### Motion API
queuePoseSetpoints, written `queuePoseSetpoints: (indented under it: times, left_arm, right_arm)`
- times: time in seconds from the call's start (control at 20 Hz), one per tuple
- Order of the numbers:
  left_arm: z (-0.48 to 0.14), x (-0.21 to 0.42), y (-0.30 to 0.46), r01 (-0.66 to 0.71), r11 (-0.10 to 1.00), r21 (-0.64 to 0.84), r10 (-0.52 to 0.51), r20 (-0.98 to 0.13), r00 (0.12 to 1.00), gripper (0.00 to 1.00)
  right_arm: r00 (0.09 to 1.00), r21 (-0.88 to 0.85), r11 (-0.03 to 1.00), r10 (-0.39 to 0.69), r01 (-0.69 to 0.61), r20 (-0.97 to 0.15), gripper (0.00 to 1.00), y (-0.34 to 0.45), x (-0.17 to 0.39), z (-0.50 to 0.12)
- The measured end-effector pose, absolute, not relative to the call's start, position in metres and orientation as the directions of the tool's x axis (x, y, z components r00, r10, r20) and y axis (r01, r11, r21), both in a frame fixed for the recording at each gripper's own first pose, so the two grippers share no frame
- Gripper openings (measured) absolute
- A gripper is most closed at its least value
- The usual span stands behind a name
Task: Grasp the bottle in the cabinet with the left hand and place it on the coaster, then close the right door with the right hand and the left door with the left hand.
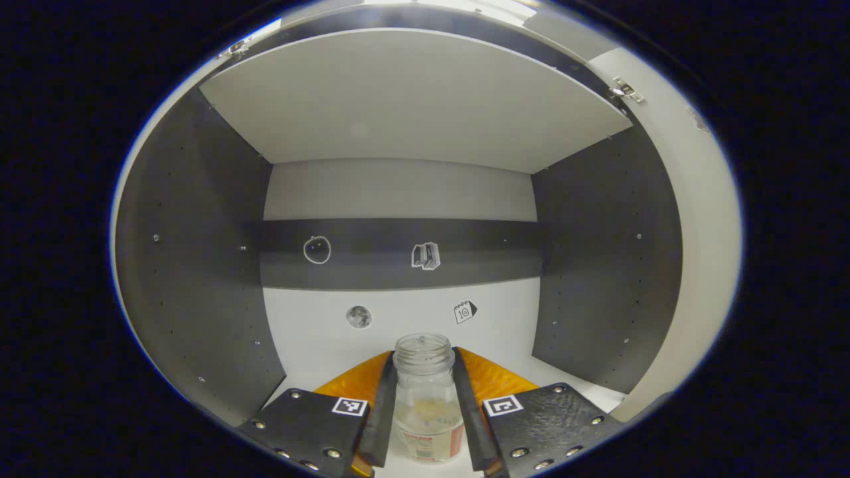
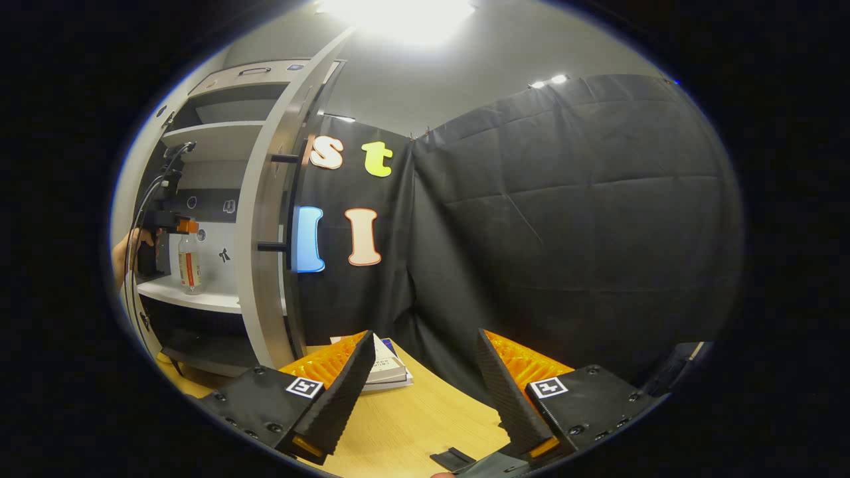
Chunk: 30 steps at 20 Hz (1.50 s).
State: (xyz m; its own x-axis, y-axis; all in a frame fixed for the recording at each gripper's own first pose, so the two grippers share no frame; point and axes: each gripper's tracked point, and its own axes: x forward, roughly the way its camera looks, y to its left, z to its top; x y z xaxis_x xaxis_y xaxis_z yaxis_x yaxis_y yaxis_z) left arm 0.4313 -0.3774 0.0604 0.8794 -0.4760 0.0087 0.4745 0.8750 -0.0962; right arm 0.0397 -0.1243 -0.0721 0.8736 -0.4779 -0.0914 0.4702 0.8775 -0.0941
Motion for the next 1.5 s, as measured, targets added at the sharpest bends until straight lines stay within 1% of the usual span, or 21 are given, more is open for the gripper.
queuePoseSetpoints:
  times: [0.4,0.6,0.9,0.95,1.0,1.05,1.15,1.2,1.25,1.35,1.4,1.5]
  left_arm:
    - [0.08,0.4,-0.354,0.454,0.883,-0.116,-0.455,0.027,0.89,0.48]
    - [0.083,0.367,-0.344,0.457,0.879,-0.136,-0.457,0.037,0.889,0.48]
    - [0.08,0.322,-0.329,0.452,0.88,-0.145,-0.449,0.055,0.892,0.48]
    - [0.079,0.314,-0.327,0.452,0.881,-0.14,-0.448,0.057,0.892,0.48]
    - [0.078,0.305,-0.325,0.45,0.883,-0.134,-0.446,0.058,0.893,0.48]
    - [0.075,0.297,-0.322,0.448,0.885,-0.13,-0.444,0.057,0.894,0.48]
    - [0.072,0.281,-0.317,0.444,0.886,-0.13,-0.44,0.06,0.896,0.48]
    - [0.07,0.272,-0.315,0.446,0.885,-0.131,-0.442,0.064,0.895,0.48]
    - [0.067,0.263,-0.313,0.449,0.884,-0.129,-0.444,0.067,0.893,0.48]
    - [0.061,0.245,-0.308,0.45,0.886,-0.112,-0.446,0.065,0.893,0.48]
    - [0.058,0.237,-0.304,0.444,0.89,-0.104,-0.44,0.061,0.896,0.48]
    - [0.049,0.221,-0.3,0.447,0.888,-0.107,-0.443,0.058,0.895,0.48]
  right_arm:
    - [0.897,-0.085,0.901,-0.432,0.425,-0.091,0.97,-0.128,0.028,-0.073]
    - [0.908,-0.063,0.913,-0.407,0.402,-0.101,0.96,-0.132,0.015,-0.073]
    - [0.926,-0.053,0.932,-0.363,0.359,-0.107,0.97,-0.136,-0.004,-0.074]
    - [0.928,-0.048,0.935,-0.354,0.351,-0.111,0.95,-0.135,-0.007,-0.075]
    - [0.931,-0.044,0.938,-0.347,0.344,-0.115,0.97,-0.135,-0.01,-0.076]
    - [0.934,-0.04,0.941,-0.338,0.336,-0.118,0.97,-0.134,-0.013,-0.076]
    - [0.942,-0.032,0.95,-0.313,0.312,-0.122,0.97,-0.13,-0.018,-0.076]
    - [0.945,-0.034,0.953,-0.304,0.302,-0.119,0.95,-0.129,-0.021,-0.075]
    - [0.949,-0.039,0.955,-0.296,0.294,-0.113,0.97,-0.127,-0.024,-0.073]
    - [0.955,-0.042,0.962,-0.274,0.271,-0.109,0.97,-0.123,-0.03,-0.073]
    - [0.959,-0.042,0.966,-0.258,0.254,-0.117,0.95,-0.119,-0.033,-0.076]
    - [0.964,-0.051,0.972,-0.233,0.229,-0.124,0.97,-0.114,-0.039,-0.078]
